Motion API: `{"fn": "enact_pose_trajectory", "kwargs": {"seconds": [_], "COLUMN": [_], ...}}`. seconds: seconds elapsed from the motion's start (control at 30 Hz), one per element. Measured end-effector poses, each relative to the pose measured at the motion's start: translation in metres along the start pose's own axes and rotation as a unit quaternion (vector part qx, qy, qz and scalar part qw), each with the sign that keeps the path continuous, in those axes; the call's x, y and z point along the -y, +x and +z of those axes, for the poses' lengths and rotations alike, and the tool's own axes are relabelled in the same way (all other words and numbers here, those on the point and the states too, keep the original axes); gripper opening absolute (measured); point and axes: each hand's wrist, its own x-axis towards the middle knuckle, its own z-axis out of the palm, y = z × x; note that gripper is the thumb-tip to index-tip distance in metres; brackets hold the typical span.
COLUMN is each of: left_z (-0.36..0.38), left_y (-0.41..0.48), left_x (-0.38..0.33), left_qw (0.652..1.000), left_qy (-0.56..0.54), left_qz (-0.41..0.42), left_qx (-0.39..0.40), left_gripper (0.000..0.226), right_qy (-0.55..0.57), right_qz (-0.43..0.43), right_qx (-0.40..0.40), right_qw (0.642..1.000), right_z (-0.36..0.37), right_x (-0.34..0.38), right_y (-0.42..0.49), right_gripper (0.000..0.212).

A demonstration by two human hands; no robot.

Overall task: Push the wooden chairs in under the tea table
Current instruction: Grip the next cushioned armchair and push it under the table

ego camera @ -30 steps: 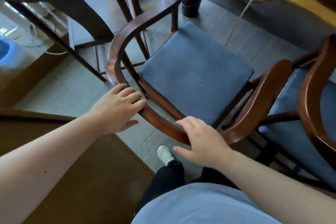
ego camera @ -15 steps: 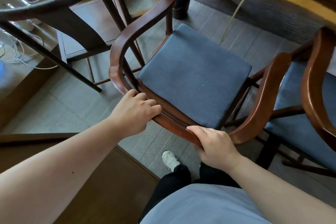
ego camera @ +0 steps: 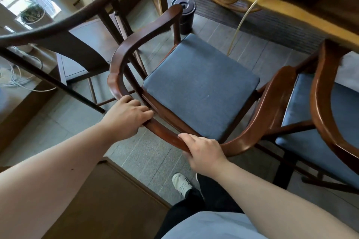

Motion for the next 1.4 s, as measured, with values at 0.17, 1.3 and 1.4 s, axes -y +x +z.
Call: {"fn": "enact_pose_trajectory", "kwargs": {"seconds": [0.17, 1.3, 1.4], "left_z": [-0.01, -0.01, -0.015], "left_y": [0.047, 0.139, 0.149], "left_x": [0.01, 0.101, 0.116], "left_qw": [1.0, 0.946, 0.938], "left_qy": [0.007, -0.132, -0.111], "left_qz": [-0.002, 0.291, 0.325], "left_qx": [-0.009, -0.046, -0.047], "left_gripper": [0.017, 0.032, 0.035], "right_qy": [-0.007, 0.003, 0.005], "right_qz": [0.006, 0.255, 0.258], "right_qx": [0.001, -0.137, -0.154], "right_qw": [1.0, 0.957, 0.954], "right_z": [-0.026, -0.054, -0.054], "right_x": [-0.041, -0.076, -0.074], "right_y": [0.026, 0.029, 0.038], "right_gripper": [0.054, 0.049, 0.033]}}
